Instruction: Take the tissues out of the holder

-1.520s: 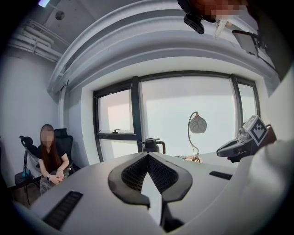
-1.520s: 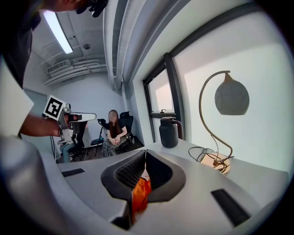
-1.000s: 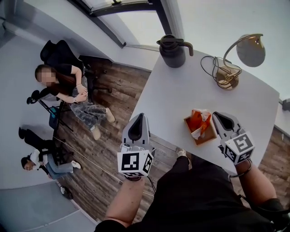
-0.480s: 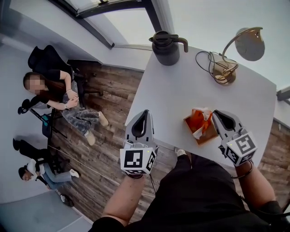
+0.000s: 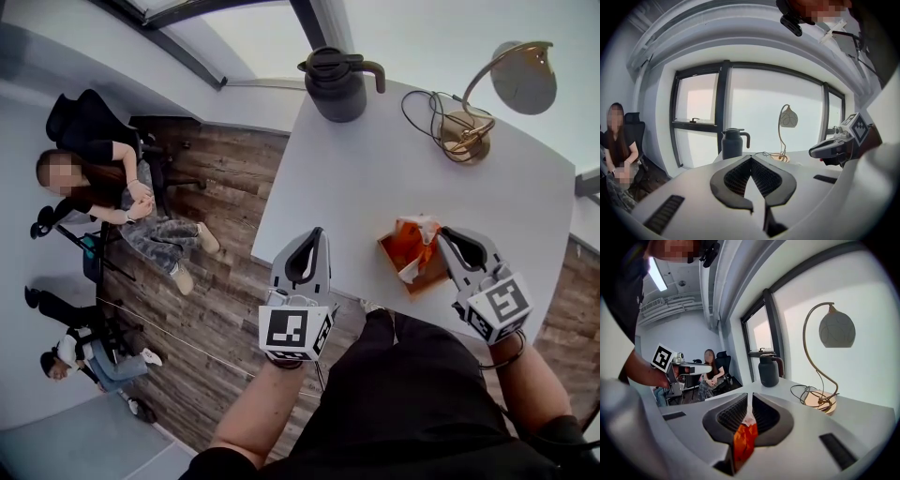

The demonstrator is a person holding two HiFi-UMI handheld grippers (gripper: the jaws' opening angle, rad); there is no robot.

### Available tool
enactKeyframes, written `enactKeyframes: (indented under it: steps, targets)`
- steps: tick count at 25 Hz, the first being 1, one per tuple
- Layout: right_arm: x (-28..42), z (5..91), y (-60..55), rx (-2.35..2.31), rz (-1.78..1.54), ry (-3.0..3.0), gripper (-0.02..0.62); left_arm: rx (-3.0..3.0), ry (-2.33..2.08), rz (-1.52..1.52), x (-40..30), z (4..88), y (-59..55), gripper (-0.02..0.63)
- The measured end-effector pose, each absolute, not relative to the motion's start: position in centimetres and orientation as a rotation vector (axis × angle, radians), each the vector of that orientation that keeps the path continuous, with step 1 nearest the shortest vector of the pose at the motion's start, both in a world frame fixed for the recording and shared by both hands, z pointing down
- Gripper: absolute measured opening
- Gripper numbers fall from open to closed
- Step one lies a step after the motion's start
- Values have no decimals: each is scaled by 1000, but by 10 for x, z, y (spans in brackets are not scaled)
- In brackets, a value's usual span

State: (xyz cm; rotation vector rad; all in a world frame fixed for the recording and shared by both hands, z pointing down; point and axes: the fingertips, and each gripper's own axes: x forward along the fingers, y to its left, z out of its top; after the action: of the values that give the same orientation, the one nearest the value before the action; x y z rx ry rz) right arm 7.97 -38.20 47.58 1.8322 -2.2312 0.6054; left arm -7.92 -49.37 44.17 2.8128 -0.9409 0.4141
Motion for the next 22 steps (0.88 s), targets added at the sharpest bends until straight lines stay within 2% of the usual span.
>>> enactKeyframes:
  steps: [13, 16, 18, 22]
  targets:
    - [82, 500, -389, 1785, 632, -2252, 173, 2769, -965, 472, -77, 467, -500, 5]
    - [83, 503, -394, 1787, 653, -2240, 225, 2758, -967, 491, -78, 473, -500, 5]
    - [86, 514, -392, 1769, 646, -2241, 283, 2751, -972, 498, -78, 477, -501, 5]
    - [86, 525, -393, 1727, 658, -2258, 320, 2741, -971, 502, -76, 482, -502, 5]
